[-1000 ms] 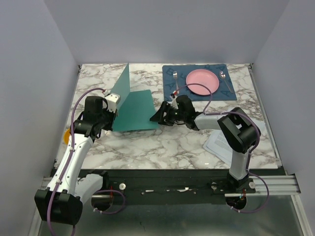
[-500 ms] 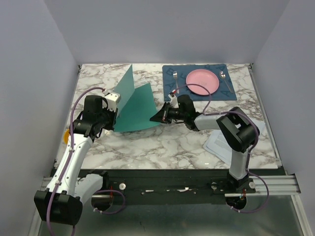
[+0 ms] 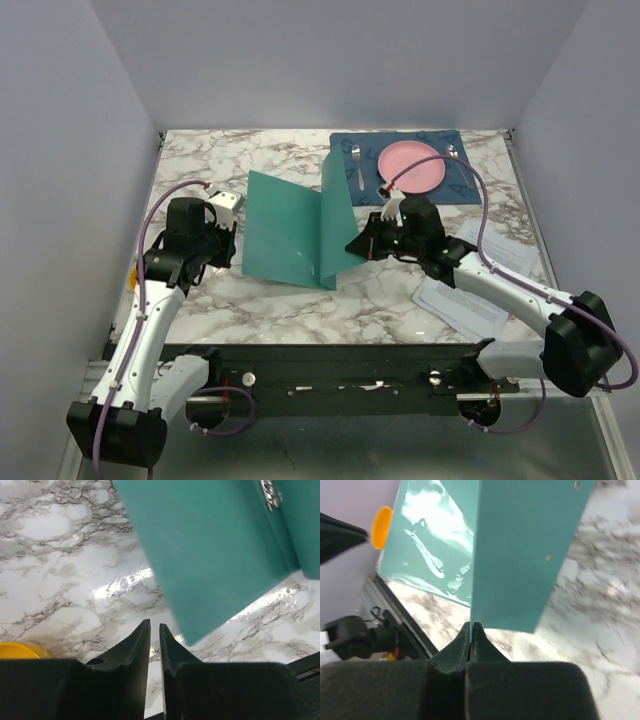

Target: Put the files into the folder

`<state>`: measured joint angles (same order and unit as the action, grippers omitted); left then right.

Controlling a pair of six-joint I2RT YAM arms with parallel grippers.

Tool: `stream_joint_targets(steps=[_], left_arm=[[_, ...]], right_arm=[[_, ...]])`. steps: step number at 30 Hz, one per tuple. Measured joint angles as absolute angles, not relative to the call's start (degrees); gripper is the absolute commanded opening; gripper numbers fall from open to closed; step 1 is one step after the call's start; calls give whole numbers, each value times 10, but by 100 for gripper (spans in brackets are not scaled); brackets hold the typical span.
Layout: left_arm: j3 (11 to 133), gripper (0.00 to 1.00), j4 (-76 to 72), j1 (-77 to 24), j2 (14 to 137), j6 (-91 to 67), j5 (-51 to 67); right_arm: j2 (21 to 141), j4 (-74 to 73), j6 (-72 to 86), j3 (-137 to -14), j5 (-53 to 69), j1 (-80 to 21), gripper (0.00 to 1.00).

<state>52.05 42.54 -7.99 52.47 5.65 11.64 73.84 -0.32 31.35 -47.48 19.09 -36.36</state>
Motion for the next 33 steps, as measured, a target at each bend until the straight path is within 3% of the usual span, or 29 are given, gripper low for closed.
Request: stream_joint_targets(steps=[9, 16, 17, 19, 20, 23, 26, 33], left_arm=[[561, 47, 451, -80, 460, 60, 47], [597, 56, 441, -80, 467, 63, 69], [600, 57, 437, -80, 481, 62, 79], [604, 60, 427, -81, 510, 60, 100], [604, 61, 421, -84, 532, 59, 109], [604, 62, 412, -102, 587, 58, 124], [604, 62, 402, -125, 618, 58, 126], [604, 62, 382, -151, 635, 58, 125]], right_arm=[[655, -30, 326, -356, 156, -363, 0], [602, -134, 354, -322, 104, -364, 3], [598, -142, 357, -320, 99, -364, 14], [597, -156, 366, -319, 94, -364, 22], [599, -162, 371, -317, 91, -364, 32], [601, -186, 389, -301, 80, -364, 72], [593, -237, 407, -289, 53, -364, 100], [509, -342, 432, -353, -28, -364, 100]])
